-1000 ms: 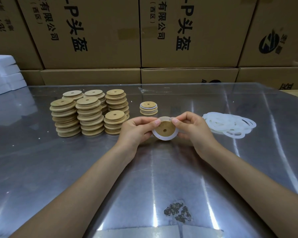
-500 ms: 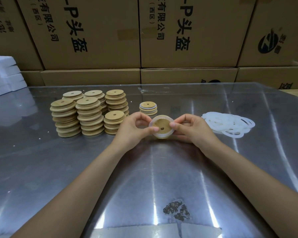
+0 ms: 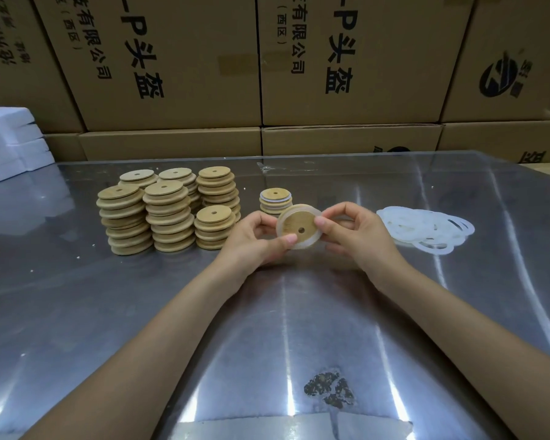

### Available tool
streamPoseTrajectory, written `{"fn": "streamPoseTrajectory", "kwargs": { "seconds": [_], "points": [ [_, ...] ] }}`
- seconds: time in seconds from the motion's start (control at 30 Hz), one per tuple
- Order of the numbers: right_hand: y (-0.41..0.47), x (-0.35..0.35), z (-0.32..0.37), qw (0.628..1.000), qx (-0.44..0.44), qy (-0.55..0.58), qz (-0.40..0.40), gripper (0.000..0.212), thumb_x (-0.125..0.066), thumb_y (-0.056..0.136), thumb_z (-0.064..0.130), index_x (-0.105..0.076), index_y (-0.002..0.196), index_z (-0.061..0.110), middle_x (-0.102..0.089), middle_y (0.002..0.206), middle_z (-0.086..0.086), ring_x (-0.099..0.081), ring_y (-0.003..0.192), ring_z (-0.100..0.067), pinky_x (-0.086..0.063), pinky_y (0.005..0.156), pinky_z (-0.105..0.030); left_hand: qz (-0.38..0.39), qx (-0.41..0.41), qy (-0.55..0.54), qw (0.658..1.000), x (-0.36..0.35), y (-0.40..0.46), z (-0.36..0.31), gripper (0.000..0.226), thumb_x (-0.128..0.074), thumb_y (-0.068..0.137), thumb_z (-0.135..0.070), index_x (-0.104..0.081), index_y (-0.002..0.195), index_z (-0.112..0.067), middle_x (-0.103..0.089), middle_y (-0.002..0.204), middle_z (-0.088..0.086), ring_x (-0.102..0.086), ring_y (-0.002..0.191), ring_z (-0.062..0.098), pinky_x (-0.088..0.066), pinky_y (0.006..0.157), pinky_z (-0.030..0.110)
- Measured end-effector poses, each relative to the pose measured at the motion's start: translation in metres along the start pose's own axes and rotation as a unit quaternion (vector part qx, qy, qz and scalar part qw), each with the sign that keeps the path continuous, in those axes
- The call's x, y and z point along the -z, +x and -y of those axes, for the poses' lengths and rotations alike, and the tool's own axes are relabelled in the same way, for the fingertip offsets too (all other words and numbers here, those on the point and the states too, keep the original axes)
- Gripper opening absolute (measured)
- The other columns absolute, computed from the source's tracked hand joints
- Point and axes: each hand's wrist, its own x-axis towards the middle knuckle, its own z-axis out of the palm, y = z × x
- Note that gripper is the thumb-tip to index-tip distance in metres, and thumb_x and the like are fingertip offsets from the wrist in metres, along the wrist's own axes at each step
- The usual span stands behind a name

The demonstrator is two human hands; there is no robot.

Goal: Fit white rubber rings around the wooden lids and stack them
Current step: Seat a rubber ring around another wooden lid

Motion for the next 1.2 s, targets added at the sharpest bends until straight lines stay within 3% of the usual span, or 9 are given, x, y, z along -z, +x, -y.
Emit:
{"fn": "streamPoseTrajectory", "kwargs": {
  "seconds": [0.13,0.27,0.37,0.5,0.63,0.77,0.9,1.07,1.2],
  "points": [
    [0.002,-0.001,-0.001,0.995,0.084,-0.061,-0.004,0.015,-0.071,0.083,0.014,-0.062,0.075,0.023,-0.072,0.073,0.005,-0.066,0.070,-0.004,-0.054,0.066,-0.026,0.009,-0.095,0.160,0.982,-0.003,0.003,0.002,0.031,-0.079,0.074,-0.006,-0.059,0.096,-0.012,-0.065,0.096,0.004,-0.059,0.087,0.013,-0.049,0.077,0.024],
    [-0.001,-0.007,-0.003,0.981,0.143,-0.123,0.037,0.020,-0.072,0.080,0.006,-0.063,0.073,0.022,-0.074,0.088,0.000,-0.071,0.087,-0.014,-0.054,0.086,-0.041,0.001,-0.155,0.310,0.938,-0.006,0.002,0.006,0.024,-0.081,0.071,-0.019,-0.068,0.092,-0.018,-0.063,0.068,-0.006,-0.056,0.059,0.009,-0.048,0.061,0.033],
    [0.000,-0.008,-0.001,0.987,0.131,-0.088,0.043,0.017,-0.070,0.082,0.003,-0.061,0.073,0.015,-0.074,0.092,-0.008,-0.070,0.095,-0.018,-0.054,0.090,-0.039,-0.011,-0.157,0.268,0.951,-0.005,0.003,0.006,0.027,-0.080,0.069,-0.016,-0.071,0.094,-0.017,-0.066,0.069,0.000,-0.056,0.058,0.014,-0.050,0.057,0.037],
    [0.000,-0.008,0.005,0.992,0.100,0.048,0.059,0.014,-0.064,0.083,-0.003,-0.060,0.075,0.008,-0.073,0.091,-0.010,-0.070,0.094,-0.015,-0.056,0.082,-0.025,-0.008,-0.141,0.191,0.971,-0.011,0.003,0.001,0.034,-0.077,0.064,-0.022,-0.070,0.097,-0.017,-0.070,0.086,0.010,-0.061,0.075,0.024,-0.052,0.072,0.042],
    [-0.001,-0.007,0.004,0.977,0.191,-0.095,0.006,0.012,-0.071,0.082,0.010,-0.065,0.078,0.019,-0.074,0.090,0.001,-0.070,0.090,-0.012,-0.056,0.086,-0.036,-0.009,-0.135,0.111,0.985,-0.018,0.001,0.003,0.032,-0.080,0.072,-0.004,-0.067,0.095,-0.022,-0.065,0.080,-0.002,-0.056,0.075,0.011,-0.047,0.071,0.031],
    [-0.005,-0.012,0.000,0.965,0.227,-0.134,-0.010,0.014,-0.072,0.082,0.019,-0.063,0.083,0.030,-0.073,0.092,0.008,-0.069,0.093,-0.006,-0.055,0.086,-0.039,-0.013,-0.157,0.086,0.984,-0.022,-0.002,0.001,0.028,-0.082,0.070,-0.013,-0.065,0.093,-0.019,-0.064,0.080,-0.001,-0.055,0.073,0.010,-0.046,0.068,0.029],
    [-0.005,-0.017,0.001,0.981,0.186,-0.057,-0.018,0.019,-0.065,0.086,0.005,-0.063,0.077,0.022,-0.074,0.092,-0.004,-0.070,0.093,-0.018,-0.055,0.087,-0.045,-0.018,-0.167,0.101,0.981,-0.022,-0.002,0.000,0.035,-0.076,0.065,-0.025,-0.064,0.095,-0.014,-0.064,0.084,0.005,-0.055,0.076,0.014,-0.048,0.071,0.038],
    [-0.005,-0.015,0.009,0.993,0.079,0.090,0.024,0.009,-0.059,0.091,0.007,-0.060,0.082,0.009,-0.075,0.093,0.002,-0.069,0.086,-0.009,-0.054,0.072,-0.019,0.007,-0.154,0.040,0.987,-0.018,-0.001,-0.004,0.037,-0.077,0.073,0.000,-0.062,0.105,-0.014,-0.064,0.097,0.007,-0.057,0.088,0.015,-0.046,0.081,0.033],
    [-0.004,-0.012,0.010,0.995,0.049,0.087,0.003,0.008,-0.067,0.085,0.013,-0.066,0.078,0.016,-0.075,0.085,0.000,-0.067,0.079,-0.011,-0.051,0.073,-0.025,0.019,-0.139,0.013,0.990,-0.017,-0.004,-0.004,0.034,-0.073,0.076,0.003,-0.063,0.102,-0.017,-0.064,0.091,-0.001,-0.057,0.084,0.009,-0.046,0.077,0.025]
  ]
}}
